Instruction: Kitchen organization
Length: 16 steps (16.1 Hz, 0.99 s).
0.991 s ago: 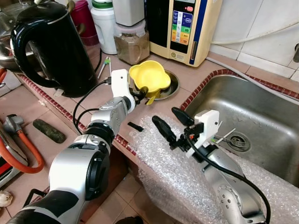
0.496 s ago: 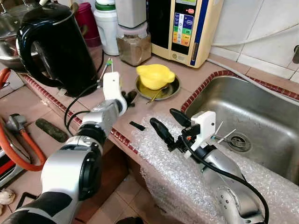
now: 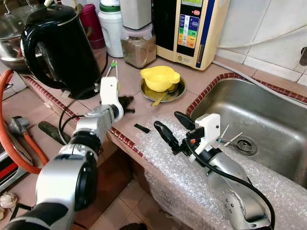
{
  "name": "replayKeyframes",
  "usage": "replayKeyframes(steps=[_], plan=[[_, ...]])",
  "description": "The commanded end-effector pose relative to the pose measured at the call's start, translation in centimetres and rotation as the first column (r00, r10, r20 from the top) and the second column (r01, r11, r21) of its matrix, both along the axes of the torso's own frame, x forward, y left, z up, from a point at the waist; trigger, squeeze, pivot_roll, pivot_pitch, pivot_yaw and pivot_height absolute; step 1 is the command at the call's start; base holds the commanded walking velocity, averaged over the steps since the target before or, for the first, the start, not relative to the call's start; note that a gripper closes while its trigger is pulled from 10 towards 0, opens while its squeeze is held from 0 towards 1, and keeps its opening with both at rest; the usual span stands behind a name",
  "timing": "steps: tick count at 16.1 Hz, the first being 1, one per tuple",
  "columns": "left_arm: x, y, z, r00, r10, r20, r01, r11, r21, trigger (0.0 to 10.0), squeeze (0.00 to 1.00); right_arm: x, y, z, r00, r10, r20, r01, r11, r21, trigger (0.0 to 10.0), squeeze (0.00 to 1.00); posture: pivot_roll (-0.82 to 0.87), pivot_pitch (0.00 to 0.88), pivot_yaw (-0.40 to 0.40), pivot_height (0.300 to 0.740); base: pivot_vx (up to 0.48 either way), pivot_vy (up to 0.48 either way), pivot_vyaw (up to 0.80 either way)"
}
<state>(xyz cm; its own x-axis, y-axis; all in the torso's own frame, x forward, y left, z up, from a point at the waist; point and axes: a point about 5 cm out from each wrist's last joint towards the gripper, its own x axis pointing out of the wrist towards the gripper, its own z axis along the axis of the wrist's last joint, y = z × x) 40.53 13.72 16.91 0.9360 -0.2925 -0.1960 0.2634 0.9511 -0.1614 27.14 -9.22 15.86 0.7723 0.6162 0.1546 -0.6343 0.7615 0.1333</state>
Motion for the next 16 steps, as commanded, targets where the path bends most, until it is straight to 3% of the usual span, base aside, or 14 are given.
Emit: replayKeyframes(steps=[1,2,4,5,7,10,13,14,16], plan=[[-0.2,-0.1,1.0,0.992,-0.018,0.123,0.013,0.999,0.035,6.2,0.0,0.3,-0.3,0.2,0.999,-0.033,0.016,0.033,0.999,-0.008,10.0,0.0,0.0,0.053,0.088,0.74,0.0,0.0,0.0],[-0.7,-0.4,1.2,0.981,-0.032,0.192,0.026,0.999,0.035,8.9,0.0,0.6,-0.7,0.5,0.997,-0.073,0.034,0.074,0.997,-0.02,10.0,0.0,0.0,0.056,0.08,0.74,0.0,0.0,0.0],[-1.7,-1.1,1.5,0.955,-0.076,0.288,0.064,0.997,0.051,9.7,0.0,1.1,-1.5,1.0,0.988,-0.139,0.065,0.142,0.989,-0.032,10.0,0.0,0.0,0.058,0.074,0.74,0.0,0.0,0.0],[-2.9,-1.8,1.8,0.923,-0.137,0.36,0.118,0.99,0.074,10.0,0.0,1.5,-2.5,1.4,0.975,-0.204,0.085,0.208,0.978,-0.034,10.0,0.0,0.0,0.06,0.069,0.74,0.0,0.0,0.0],[-4.9,-2.5,2.6,0.868,-0.193,0.457,0.166,0.981,0.099,10.0,0.0,1.9,-3.9,1.8,0.952,-0.288,0.102,0.293,0.956,-0.034,10.0,0.0,0.0,0.061,0.064,0.74,0.0,0.0,0.0],[-7.5,-2.5,3.3,0.816,-0.221,0.534,0.166,0.975,0.149,10.0,0.0,2.1,-5.5,2.3,0.908,-0.397,0.134,0.405,0.914,-0.034,10.0,0.0,0.0,0.062,0.057,0.74,0.0,0.0,0.0],[-9.0,-2.0,2.7,0.839,-0.161,0.52,0.096,0.984,0.149,10.0,0.0,2.0,-6.8,2.7,0.865,-0.474,0.164,0.487,0.872,-0.048,10.0,0.0,0.0,0.062,0.047,0.74,0.0,0.0,0.0],[-9.6,-1.9,2.3,0.855,-0.135,0.5,0.075,0.987,0.139,10.0,0.0,2.0,-7.1,2.7,0.861,-0.486,0.154,0.497,0.867,-0.044,10.0,0.0,0.0,0.061,0.042,0.74,0.0,0.0,0.0],[-10.3,-2.1,1.9,0.855,-0.136,0.501,0.066,0.986,0.153,10.0,0.0,2.0,-7.4,2.5,0.857,-0.494,0.146,0.506,0.86,-0.059,10.0,0.0,0.0,0.064,0.037,0.74,0.0,0.0,-0.39]])
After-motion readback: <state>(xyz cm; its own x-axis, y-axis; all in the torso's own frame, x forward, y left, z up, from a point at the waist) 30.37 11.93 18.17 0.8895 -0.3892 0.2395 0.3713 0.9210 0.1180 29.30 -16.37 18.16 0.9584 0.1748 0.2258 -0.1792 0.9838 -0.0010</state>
